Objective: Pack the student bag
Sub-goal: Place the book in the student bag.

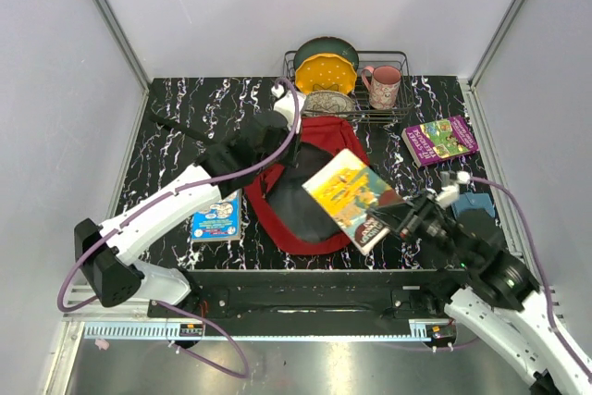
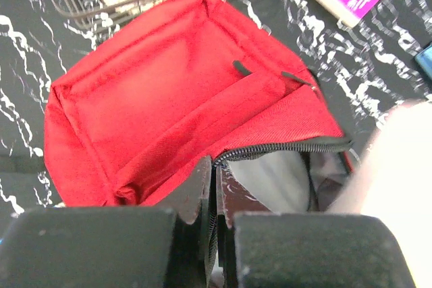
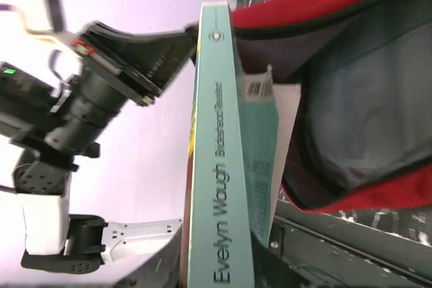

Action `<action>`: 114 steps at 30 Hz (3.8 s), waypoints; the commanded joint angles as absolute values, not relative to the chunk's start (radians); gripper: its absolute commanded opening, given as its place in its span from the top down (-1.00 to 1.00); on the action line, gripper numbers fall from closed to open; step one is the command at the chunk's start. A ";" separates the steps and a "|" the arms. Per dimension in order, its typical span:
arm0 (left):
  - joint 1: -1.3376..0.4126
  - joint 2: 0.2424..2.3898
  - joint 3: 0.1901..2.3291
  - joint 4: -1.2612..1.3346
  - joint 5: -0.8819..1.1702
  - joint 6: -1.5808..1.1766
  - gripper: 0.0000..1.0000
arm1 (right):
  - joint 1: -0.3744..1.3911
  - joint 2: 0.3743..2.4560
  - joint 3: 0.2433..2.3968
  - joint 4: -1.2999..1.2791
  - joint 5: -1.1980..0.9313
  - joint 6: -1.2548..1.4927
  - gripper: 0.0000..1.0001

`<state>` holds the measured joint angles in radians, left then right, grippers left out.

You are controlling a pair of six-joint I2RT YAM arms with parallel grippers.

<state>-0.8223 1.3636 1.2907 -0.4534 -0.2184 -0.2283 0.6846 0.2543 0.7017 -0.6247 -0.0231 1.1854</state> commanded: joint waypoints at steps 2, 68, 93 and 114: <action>-0.822 1.336 1.459 -0.426 -0.236 -0.235 1.00 | 0.686 0.432 0.615 -0.154 -0.342 1.275 1.00; -0.963 1.166 1.209 -0.364 -0.104 -0.268 1.00 | 0.695 1.772 0.554 1.269 0.120 1.482 0.82; -0.848 1.158 1.146 -0.344 -0.078 -0.362 1.00 | 0.698 1.689 0.629 0.681 0.132 1.307 -0.40; -0.815 1.177 1.128 -0.341 -0.077 -0.388 1.00 | 0.698 0.796 0.603 -0.245 0.080 0.977 -0.82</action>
<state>-0.8230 1.1919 1.1339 -0.3931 -0.0772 -0.3687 0.6983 1.0416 0.5884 0.0418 0.0528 1.1194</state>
